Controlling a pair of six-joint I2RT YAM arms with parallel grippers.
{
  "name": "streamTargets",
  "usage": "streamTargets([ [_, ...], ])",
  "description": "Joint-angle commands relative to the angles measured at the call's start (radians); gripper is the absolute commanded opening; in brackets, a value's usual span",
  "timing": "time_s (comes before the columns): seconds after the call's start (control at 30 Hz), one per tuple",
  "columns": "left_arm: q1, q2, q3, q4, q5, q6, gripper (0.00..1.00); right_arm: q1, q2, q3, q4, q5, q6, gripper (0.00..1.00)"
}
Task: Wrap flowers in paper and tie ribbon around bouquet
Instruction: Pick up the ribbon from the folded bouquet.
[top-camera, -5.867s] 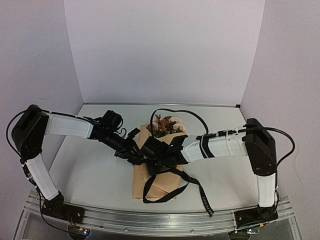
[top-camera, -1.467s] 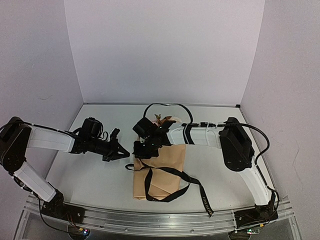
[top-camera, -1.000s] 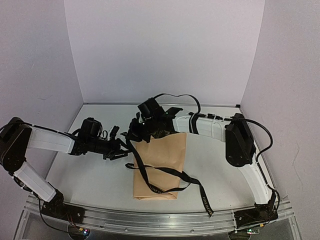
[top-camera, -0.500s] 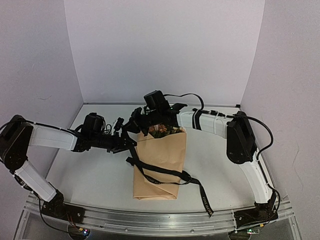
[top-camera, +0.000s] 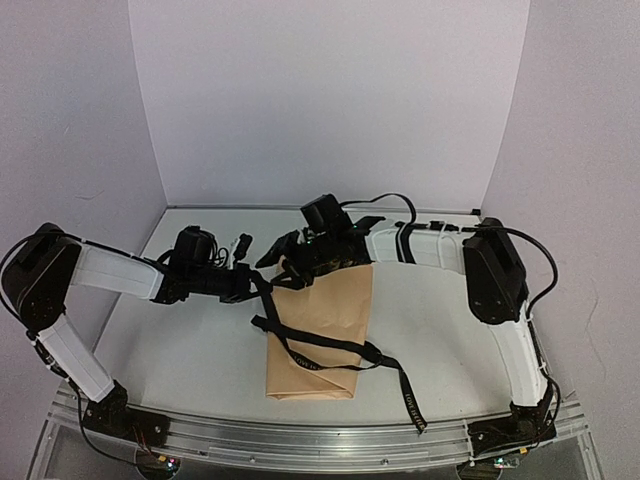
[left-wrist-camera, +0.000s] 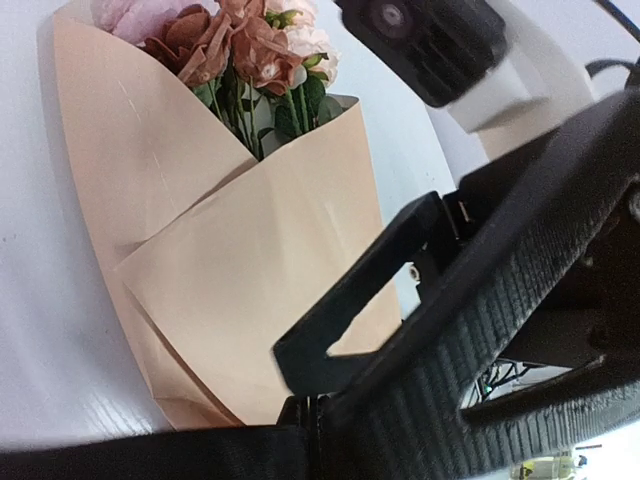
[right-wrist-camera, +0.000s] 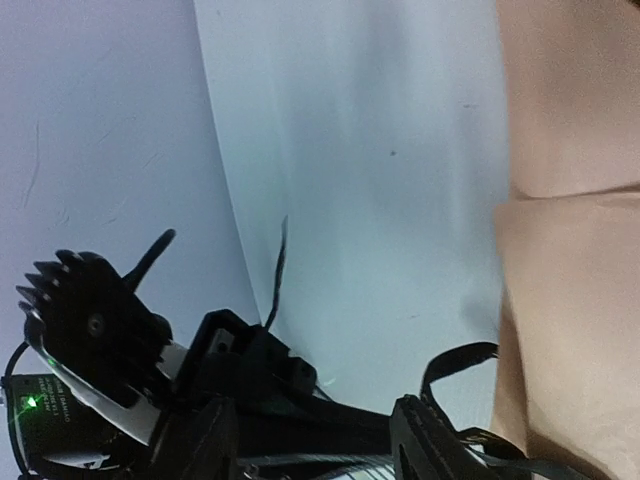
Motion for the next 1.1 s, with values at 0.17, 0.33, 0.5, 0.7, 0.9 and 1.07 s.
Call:
streamTargets([
  [0.17, -0.004, -0.109, -0.076, 0.078, -0.22, -0.167, 0.0, 0.004, -0.558, -0.523, -0.101, 0.456, 0.0, 0.77],
  [0.33, -0.004, -0.151, -0.086, 0.051, -0.26, -0.205, 0.0, 0.055, -0.791, -0.883, -0.112, 0.624, 0.259, 0.7],
  [0.5, -0.004, -0.172, -0.079, -0.03, -0.32, -0.241, 0.0, 0.133, -0.89, -1.033, -0.175, 0.714, 0.486, 0.58],
  [0.7, -0.001, -0.217, -0.059, -0.161, -0.469, -0.263, 0.0, 0.158, -0.852, -1.022, -0.219, 0.754, 0.452, 0.54],
  [0.9, 0.011, -0.208, 0.003, -0.244, -0.488, -0.246, 0.0, 0.166, -0.816, -0.954, -0.33, 0.882, 0.075, 0.58],
  [1.07, 0.019, -0.192, 0.038, -0.282, -0.471, -0.24, 0.0, 0.182, -0.842, -1.089, -0.21, 0.873, -0.165, 0.57],
])
